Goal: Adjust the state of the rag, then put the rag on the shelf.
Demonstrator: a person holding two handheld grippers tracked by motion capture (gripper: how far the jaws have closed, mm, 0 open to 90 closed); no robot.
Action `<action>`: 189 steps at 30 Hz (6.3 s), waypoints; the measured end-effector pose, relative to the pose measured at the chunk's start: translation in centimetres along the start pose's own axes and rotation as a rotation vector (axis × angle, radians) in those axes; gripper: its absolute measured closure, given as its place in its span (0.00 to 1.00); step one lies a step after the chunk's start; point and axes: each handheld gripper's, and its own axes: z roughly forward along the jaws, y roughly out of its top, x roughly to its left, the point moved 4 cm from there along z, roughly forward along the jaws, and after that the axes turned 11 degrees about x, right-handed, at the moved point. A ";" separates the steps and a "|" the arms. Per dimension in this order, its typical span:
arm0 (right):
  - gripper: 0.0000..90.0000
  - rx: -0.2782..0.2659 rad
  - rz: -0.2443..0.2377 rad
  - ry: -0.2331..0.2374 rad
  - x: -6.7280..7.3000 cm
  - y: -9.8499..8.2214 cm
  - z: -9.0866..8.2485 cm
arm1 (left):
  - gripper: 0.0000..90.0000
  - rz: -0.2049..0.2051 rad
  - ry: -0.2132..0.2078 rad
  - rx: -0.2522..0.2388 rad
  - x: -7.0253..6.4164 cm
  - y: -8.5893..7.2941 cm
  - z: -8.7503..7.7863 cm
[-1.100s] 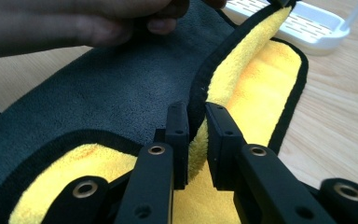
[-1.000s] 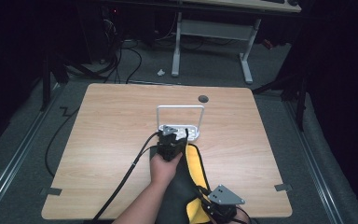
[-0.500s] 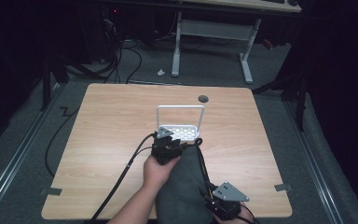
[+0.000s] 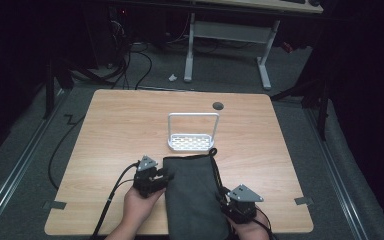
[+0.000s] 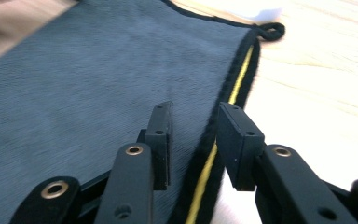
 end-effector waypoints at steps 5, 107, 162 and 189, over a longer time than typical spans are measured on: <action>0.71 0.049 0.022 0.009 -1.0 0.8 2.0 | 0.62 0.031 0.000 0.030 -0.5 -2.1 -0.2; 0.91 -0.051 0.106 0.069 -1.2 5.4 4.9 | 0.91 -0.042 -0.063 -0.044 2.9 2.3 2.1; 0.91 -0.412 0.033 -0.041 -1.8 13.8 -6.0 | 0.93 0.126 0.040 -0.412 -2.3 11.8 -8.7; 0.91 -0.547 0.023 -0.077 -3.1 20.1 -9.9 | 0.93 0.201 0.080 -0.538 -3.2 18.4 -13.4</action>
